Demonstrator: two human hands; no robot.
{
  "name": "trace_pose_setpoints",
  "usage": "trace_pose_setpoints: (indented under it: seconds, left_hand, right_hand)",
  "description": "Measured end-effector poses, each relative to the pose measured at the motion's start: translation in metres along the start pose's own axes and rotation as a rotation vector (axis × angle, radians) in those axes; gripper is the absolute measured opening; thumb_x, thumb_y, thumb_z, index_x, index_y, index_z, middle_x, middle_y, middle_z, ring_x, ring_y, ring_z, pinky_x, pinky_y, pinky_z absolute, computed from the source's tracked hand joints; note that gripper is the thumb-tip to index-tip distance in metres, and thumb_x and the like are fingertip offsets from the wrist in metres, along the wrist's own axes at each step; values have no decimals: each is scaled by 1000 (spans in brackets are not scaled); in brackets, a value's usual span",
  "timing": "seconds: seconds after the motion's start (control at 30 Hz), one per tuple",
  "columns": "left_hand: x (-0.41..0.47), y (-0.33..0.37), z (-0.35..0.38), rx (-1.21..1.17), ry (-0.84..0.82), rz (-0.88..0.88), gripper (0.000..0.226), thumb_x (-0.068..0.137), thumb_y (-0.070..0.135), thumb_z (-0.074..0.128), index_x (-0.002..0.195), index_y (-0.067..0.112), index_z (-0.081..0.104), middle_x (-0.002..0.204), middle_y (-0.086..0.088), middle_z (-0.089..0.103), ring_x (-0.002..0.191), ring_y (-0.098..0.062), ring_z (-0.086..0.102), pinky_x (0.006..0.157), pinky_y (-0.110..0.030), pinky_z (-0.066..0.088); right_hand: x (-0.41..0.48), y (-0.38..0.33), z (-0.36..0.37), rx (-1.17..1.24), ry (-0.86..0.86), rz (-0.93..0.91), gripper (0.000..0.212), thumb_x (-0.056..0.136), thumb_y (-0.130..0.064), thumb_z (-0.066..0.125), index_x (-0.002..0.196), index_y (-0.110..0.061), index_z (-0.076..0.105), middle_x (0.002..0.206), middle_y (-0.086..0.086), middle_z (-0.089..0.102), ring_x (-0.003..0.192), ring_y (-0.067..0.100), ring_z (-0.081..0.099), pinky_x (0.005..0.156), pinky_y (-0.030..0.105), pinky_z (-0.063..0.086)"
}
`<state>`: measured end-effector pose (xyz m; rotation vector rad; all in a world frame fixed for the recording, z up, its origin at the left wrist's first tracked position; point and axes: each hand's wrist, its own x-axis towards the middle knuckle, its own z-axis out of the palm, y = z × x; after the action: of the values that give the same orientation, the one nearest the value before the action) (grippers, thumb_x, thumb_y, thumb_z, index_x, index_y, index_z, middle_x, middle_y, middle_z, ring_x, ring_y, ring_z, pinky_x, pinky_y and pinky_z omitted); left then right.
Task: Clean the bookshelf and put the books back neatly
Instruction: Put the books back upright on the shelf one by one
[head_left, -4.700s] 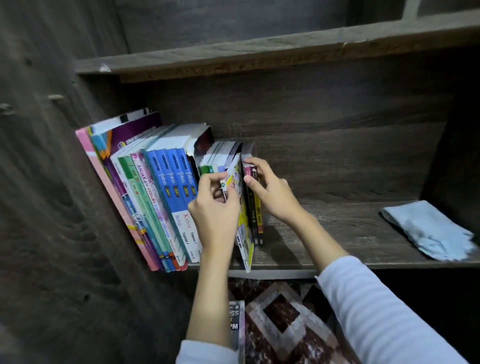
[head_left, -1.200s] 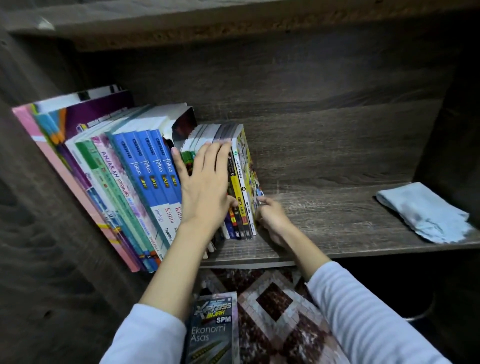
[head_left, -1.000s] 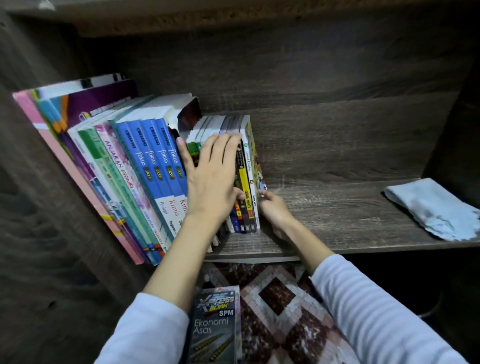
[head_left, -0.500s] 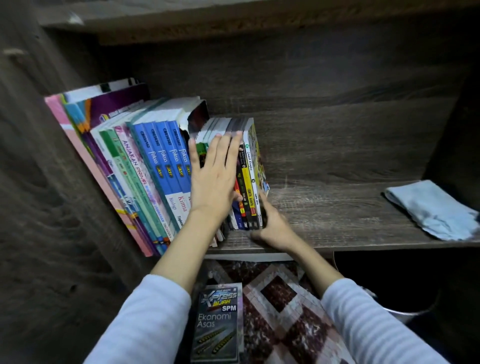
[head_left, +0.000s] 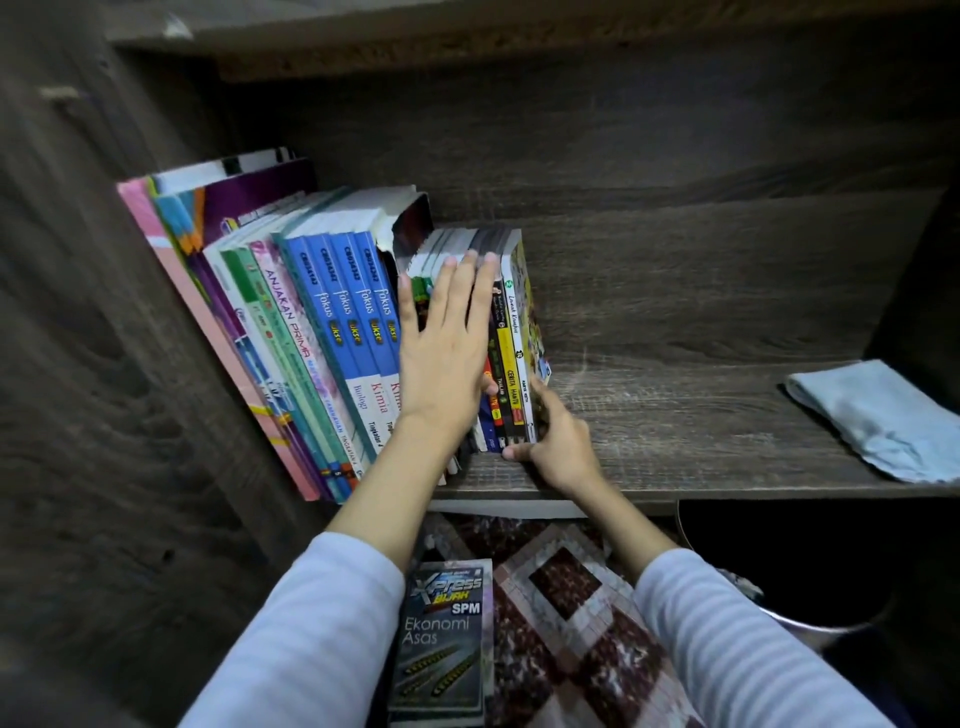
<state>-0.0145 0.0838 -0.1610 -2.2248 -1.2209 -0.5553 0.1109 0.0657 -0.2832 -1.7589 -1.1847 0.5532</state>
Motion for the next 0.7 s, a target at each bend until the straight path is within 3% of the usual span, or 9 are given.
trace_pose_setpoints:
  seconds: [0.1, 0.2, 0.27, 0.33, 0.43, 0.53, 0.6, 0.7]
  left_hand:
    - [-8, 1, 6, 59, 8, -26, 128, 80, 53, 63, 131, 3, -42, 147, -13, -35, 138, -24, -27, 104, -43, -26]
    - [-24, 0, 15, 34, 22, -10, 107, 92, 50, 46, 134, 0, -39, 144, -16, -37, 137, -25, -28, 109, -40, -25]
    - [-40, -4, 17, 1, 63, 9, 94, 92, 38, 50, 145, -1, -18, 154, -16, -17, 143, -26, -12, 114, -40, -18]
    - [-55, -8, 20, -78, 106, 42, 86, 79, 26, 65, 148, 3, 19, 154, -12, 23, 142, -25, 22, 117, -44, 9]
    - [-77, -14, 23, -225, 156, 133, 67, 64, 15, 74, 128, 14, 55, 125, -3, 60, 118, -22, 55, 98, -41, 43]
    - [-96, -21, 24, -260, 180, 135, 41, 63, 17, 75, 103, 19, 67, 100, 4, 66, 93, -16, 62, 77, -31, 46]
    - [-108, -25, 26, -252, 157, 101, 24, 71, 23, 64, 95, 21, 68, 93, 7, 66, 86, -15, 63, 70, -30, 47]
    - [-124, -31, 26, -303, 103, 9, 28, 77, 26, 41, 88, 23, 67, 85, 10, 66, 80, -14, 63, 66, -28, 45]
  right_hand:
    - [-7, -5, -2, 7, -26, 0, 104, 67, -9, 82, 148, -34, 20, 123, 9, 62, 105, 22, 61, 99, 35, 46]
    - [-16, -13, -8, 1, -43, -21, 99, 73, -4, 77, 150, -26, 19, 130, 7, 58, 115, 22, 57, 95, 23, 38]
    - [-23, -19, -10, 5, -10, -56, 94, 72, 2, 74, 148, -20, 22, 135, 7, 53, 122, 24, 51, 97, 24, 37]
    - [-31, -20, -7, 17, 64, -94, 84, 73, 4, 68, 145, -15, 29, 137, 10, 48, 126, 25, 46, 102, 29, 35]
    - [-46, -24, -2, 22, 170, -113, 63, 79, 3, 61, 136, -12, 39, 133, 11, 45, 123, 25, 45, 104, 32, 34]
    - [-62, -28, 2, 7, 239, -142, 46, 84, 1, 56, 127, -12, 48, 126, 7, 47, 114, 21, 48, 93, 26, 36]
    - [-74, -30, 6, -12, 265, -159, 37, 85, -2, 55, 121, -12, 53, 119, 6, 50, 105, 18, 50, 83, 23, 34]
    - [-89, -28, 16, -22, 306, -204, 23, 84, -5, 56, 107, -9, 60, 104, 6, 56, 91, 22, 56, 75, 25, 38]
